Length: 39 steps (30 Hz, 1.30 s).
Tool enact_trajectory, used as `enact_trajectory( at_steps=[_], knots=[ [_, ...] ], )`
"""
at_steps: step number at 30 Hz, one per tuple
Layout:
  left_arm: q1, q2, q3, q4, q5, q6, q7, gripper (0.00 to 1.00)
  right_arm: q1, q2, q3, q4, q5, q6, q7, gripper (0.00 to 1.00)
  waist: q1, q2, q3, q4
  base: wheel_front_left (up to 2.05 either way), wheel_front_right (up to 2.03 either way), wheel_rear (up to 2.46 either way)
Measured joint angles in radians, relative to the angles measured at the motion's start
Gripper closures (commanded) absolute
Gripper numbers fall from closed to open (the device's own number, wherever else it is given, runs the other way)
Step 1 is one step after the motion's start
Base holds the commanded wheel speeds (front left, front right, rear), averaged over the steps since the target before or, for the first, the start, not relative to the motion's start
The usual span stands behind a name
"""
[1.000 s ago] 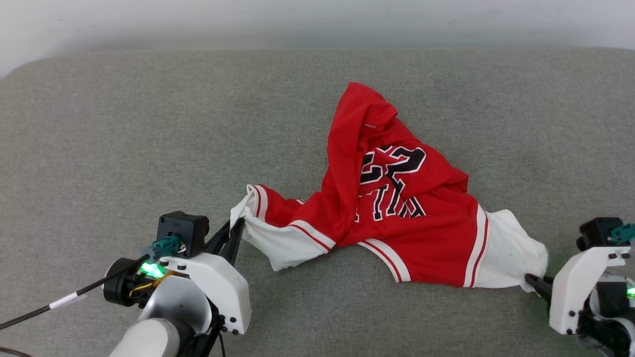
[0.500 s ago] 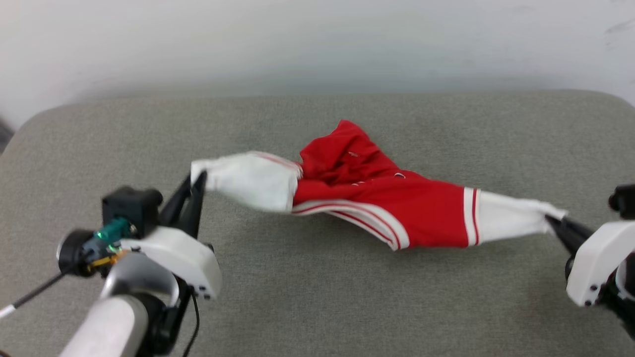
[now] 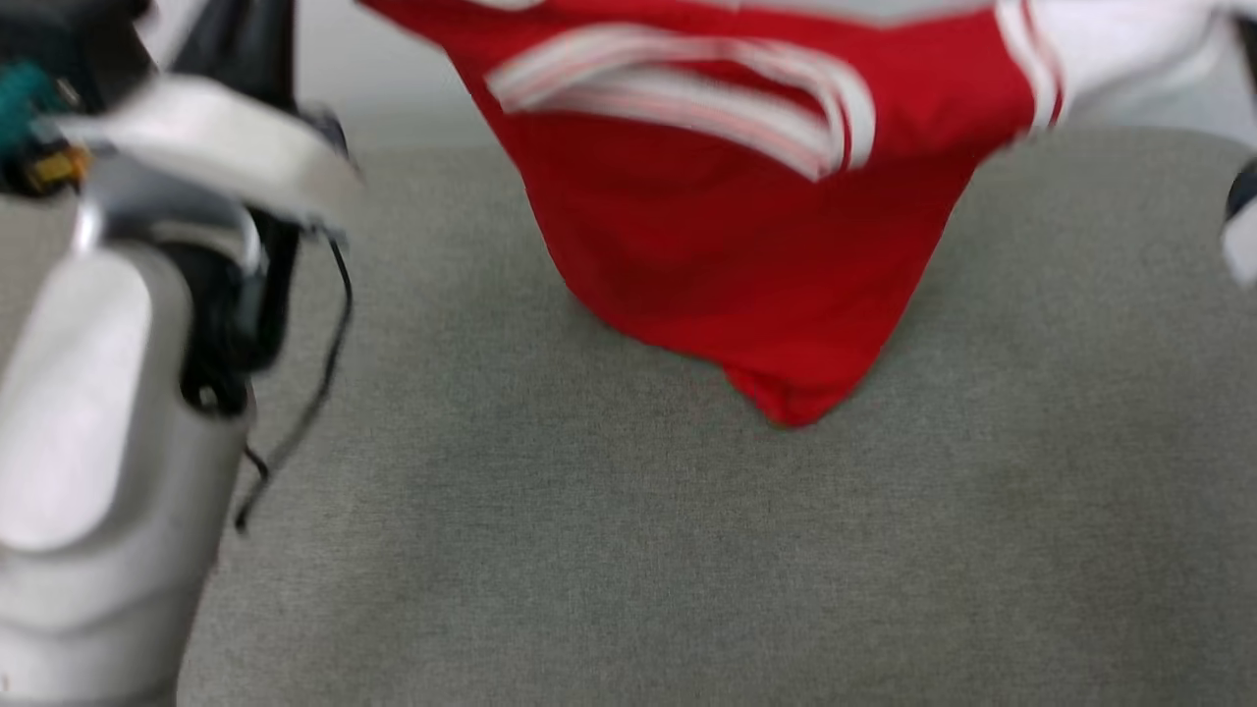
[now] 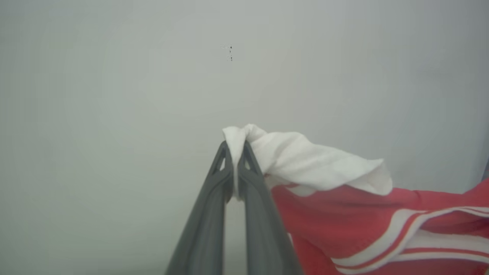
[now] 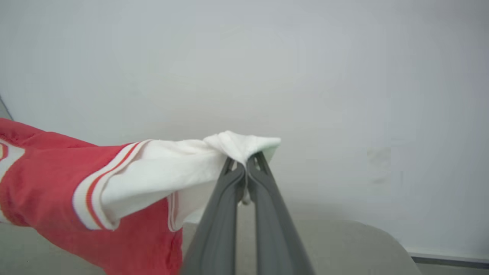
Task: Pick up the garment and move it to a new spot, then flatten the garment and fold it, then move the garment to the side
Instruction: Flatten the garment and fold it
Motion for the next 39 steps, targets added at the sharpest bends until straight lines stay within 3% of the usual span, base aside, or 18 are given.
enact_trajectory(
  at_steps=[12,21,30,31,39],
  knots=[
    [-0.521,-0.023,0.016,0.258,0.063,-0.053,-0.102,1.0,-0.556,0.004,0.089,0.205,-0.019,0.0,-0.168,1.0,0.0001,0.0,0.21,-0.016,0.0,0.0,0.0],
    [-0.78,-0.018,0.032,0.42,0.079,-0.081,-0.183,1.0,-0.897,0.013,0.185,0.436,-0.02,0.0,-0.289,1.0,0.0002,0.0,0.363,-0.045,0.0,0.0,0.0],
    [-0.81,-0.045,0.027,0.662,0.062,-0.118,-0.274,1.0,-0.995,0.031,0.33,0.699,0.027,0.0,-0.369,1.0,0.0002,0.0,0.455,-0.048,0.0,0.0,0.0],
    [-0.787,-0.058,0.024,0.764,0.05,-0.137,-0.301,1.0,-0.988,0.05,0.384,0.784,0.049,0.0,-0.399,1.0,0.0001,0.0,0.456,-0.044,0.0,0.0,0.0],
    [-0.679,-0.119,0.032,1.01,-0.018,-0.189,-0.317,1.0,-0.886,0.081,0.505,0.951,0.146,0.0,-0.42,1.0,0.0001,0.0,0.428,-0.035,0.0,0.0,0.0]
  ],
)
